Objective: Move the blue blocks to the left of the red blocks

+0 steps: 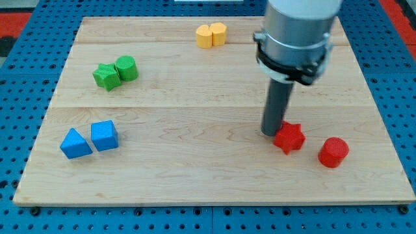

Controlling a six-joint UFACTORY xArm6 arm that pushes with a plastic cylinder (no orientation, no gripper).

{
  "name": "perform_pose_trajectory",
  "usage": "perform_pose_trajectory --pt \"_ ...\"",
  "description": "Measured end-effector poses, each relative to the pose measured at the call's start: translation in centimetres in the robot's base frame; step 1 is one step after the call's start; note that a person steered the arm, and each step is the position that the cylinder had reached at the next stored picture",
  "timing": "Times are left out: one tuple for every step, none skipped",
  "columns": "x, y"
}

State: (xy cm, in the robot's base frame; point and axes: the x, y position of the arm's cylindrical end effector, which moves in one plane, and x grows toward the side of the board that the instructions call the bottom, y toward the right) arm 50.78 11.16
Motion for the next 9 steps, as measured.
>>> perform_pose_trajectory --pt "-0.3 -0.4" --pt "-2.8 -9.9" --pt "-7.4 -23.5" --pt "-4.5 -36.1" --pt "-1.4 -41.6" --pt "2.7 -38.0" --pt "3.2 -34.5" --pt "0.5 -34.4" --pt "-0.1 -31.1"
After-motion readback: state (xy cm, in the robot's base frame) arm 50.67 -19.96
